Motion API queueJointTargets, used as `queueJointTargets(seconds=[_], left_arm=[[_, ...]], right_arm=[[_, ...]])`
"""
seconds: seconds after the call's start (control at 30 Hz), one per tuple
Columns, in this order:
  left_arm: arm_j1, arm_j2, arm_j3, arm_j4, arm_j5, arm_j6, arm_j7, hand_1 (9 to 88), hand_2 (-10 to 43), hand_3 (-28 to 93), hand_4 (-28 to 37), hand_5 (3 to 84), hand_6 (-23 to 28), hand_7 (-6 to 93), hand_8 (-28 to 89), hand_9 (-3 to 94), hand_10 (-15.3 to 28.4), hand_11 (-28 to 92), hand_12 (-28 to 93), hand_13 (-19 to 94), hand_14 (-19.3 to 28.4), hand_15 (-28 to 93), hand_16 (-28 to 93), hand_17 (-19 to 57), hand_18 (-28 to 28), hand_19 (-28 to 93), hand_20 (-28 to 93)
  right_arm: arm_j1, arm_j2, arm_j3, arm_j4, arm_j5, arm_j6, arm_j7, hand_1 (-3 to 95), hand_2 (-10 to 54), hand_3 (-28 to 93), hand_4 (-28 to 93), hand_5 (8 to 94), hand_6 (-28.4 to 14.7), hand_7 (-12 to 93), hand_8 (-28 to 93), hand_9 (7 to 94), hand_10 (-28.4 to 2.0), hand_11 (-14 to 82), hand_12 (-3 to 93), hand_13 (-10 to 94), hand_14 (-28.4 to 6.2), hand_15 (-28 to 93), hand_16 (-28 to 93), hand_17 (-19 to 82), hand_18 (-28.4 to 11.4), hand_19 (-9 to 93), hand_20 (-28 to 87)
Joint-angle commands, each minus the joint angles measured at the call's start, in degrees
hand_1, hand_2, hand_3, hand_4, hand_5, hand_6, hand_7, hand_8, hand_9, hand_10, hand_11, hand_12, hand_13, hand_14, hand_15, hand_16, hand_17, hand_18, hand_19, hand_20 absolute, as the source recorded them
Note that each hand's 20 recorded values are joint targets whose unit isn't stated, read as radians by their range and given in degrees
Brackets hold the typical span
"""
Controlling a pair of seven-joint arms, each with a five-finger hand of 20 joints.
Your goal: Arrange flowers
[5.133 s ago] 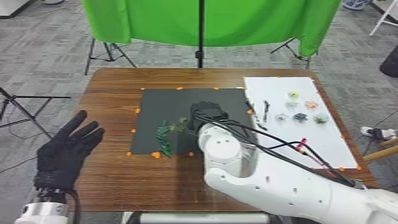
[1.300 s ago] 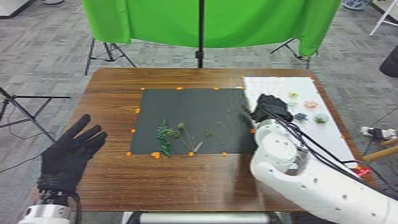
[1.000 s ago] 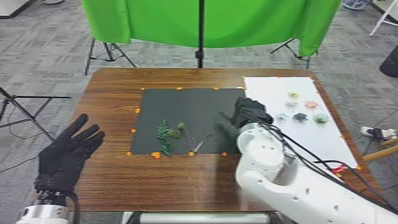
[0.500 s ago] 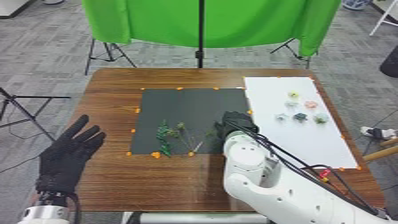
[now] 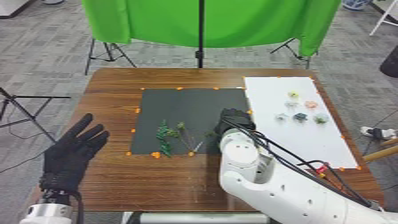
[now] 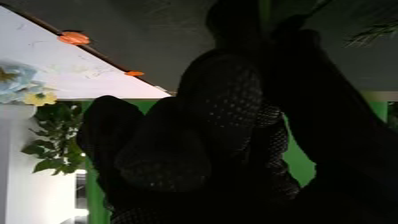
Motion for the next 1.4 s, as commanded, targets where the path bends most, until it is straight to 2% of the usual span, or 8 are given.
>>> queueJointTargets(seconds=[0.03, 0.4, 0.57, 0.67, 0.87, 1.03, 1.2, 1.4], left_arm=[[0.9, -0.98, -0.55, -0.22, 0.04, 0.2, -0.66, 22.4, 4.8, 83, -24.9, 38.0, 7.5, 10.8, -10, 35.5, 19.5, 20, 9, 24, 27.0, 43, -8, -10.9, 25.6, 52, 6], [1.0, 0.03, -0.02, -0.11, -1.08, 1.03, 0.54, 22.6, 5.0, 83, -24.7, 38.0, 7.7, 10.7, -10, 35.6, 19.5, 20, 9, 24, 27.0, 43, -8, -10.9, 25.6, 52, 6], [0.85, -0.4, 0.09, 0.16, -1.2, 0.84, 0.98, 22.6, 5.1, 83, -24.6, 38.1, 7.7, 10.7, -10, 35.6, 19.4, 20, 9, 24, 27.0, 43, -8, -10.9, 25.6, 52, 6], [0.96, -0.6, -0.02, 0.21, -1.09, 0.71, 1.23, 22.5, 5.0, 83, -24.9, 38.0, 7.7, 10.7, -10, 35.5, 19.4, 20, 9, 24, 27.0, 43, -8, -10.9, 25.6, 52, 6], [0.5, -1.21, 0.18, 0.35, -0.36, 0.23, 0.56, 22.2, 4.9, 83, -25.5, 38.0, 7.6, 10.7, -10, 35.5, 19.4, 20, 9, 24, 27.1, 43, -8, -10.9, 25.6, 52, 6], [1.02, -1.37, 0.29, 0.31, -0.48, 0.49, 0.82, 22.2, 5.0, 83, -25.6, 37.9, 7.6, 10.6, -10, 35.5, 19.4, 20, 9, 24, 27.1, 43, -8, -10.9, 25.6, 52, 6], [0.71, -2.19, 0.06, 0.32, 0.2, 0.06, 0.34, 22.2, 4.9, 83, -25.6, 37.8, 7.6, 10.7, -10, 35.5, 19.3, 20, 9, 24, 27.1, 43, -8, -10.9, 25.6, 52, 6], [0.16, -1.92, 0.69, 0.6, -0.25, 0.22, 0.46, 22.2, 4.9, 83, -25.5, 37.8, 7.5, 10.8, -10, 35.5, 19.4, 20, 9, 23, 27.0, 43, -8, -11.0, 25.7, 52, 6]], right_arm=[[-0.85, 1.16, 0.5, -0.62, -2.11, -2.33, 0.54, 39.5, -8.0, 72, -23, 93.7, -0.6, 26, -15, 93.7, -11.7, 50.0, 16.7, 88, -9.8, 74, 23, 58, -23.7, 93, 59], [-1.46, 4.84, 2.94, -4.49, -5.86, -1.31, 0.12, 35.9, -9.5, 70, -23, 93.7, -1.6, 21, -12, 93.7, -12.2, 47.5, 20.2, 85, -10.4, 77, 24, 58, -23.8, 93, 62], [-2.59, 10.69, 6.82, -9.02, -4.94, 4.99, -3.95, 35.3, -9.5, 69, -23, 93.6, -2.1, 19, -12, 93.5, -12.4, 45.3, 21.7, 83, -11.0, 77, 24, 57, -24.1, 93, 61], [-2.86, 17.21, 6.12, -7.83, -6.62, 19.46, -10.02, 34.4, -7.9, 70, -22, 82.4, -3.4, 15, -11, 86.5, -14.1, 41.9, 20.6, 79, -11.6, 76, 23, 52, -23.2, 93, 54], [-9.33, 26.16, 14.93, -8.66, 0.76, 24.38, -16.13, 33.9, -7.6, 72, -24, 64.5, -3.6, 13, -11, 72.0, -16.2, 39.0, 17.1, 67, -13.2, 74, 17, 41, -22.4, 92, 33], [-11.56, 32.1, 15.18, -6.34, 3.35, 30.01, -21.25, 34.1, -8.6, 75, -25, 57.4, -2.2, 14, -12, 63.8, -16.7, 35.1, 15.8, 60, -13.5, 72, 15, 31, -23.0, 83, 27], [-14.86, 34.81, 17.7, -5.94, 5.29, 26.55, -21.82, 33.0, -8.0, 76, -26, 55.8, -1.6, 14, -12, 61.5, -16.7, 33.0, 14.9, 58, -13.2, 70, 13, 28, -23.9, 79, 26], [-10.2, 33.84, 11.72, -3.53, 4.57, 27.08, -20.98, 32.7, -8.9, 76, -27, 54.7, -0.5, 15, -12, 61.1, -16.4, 32.5, 15.0, 58, -13.0, 71, 13, 28, -24.4, 79, 28]])
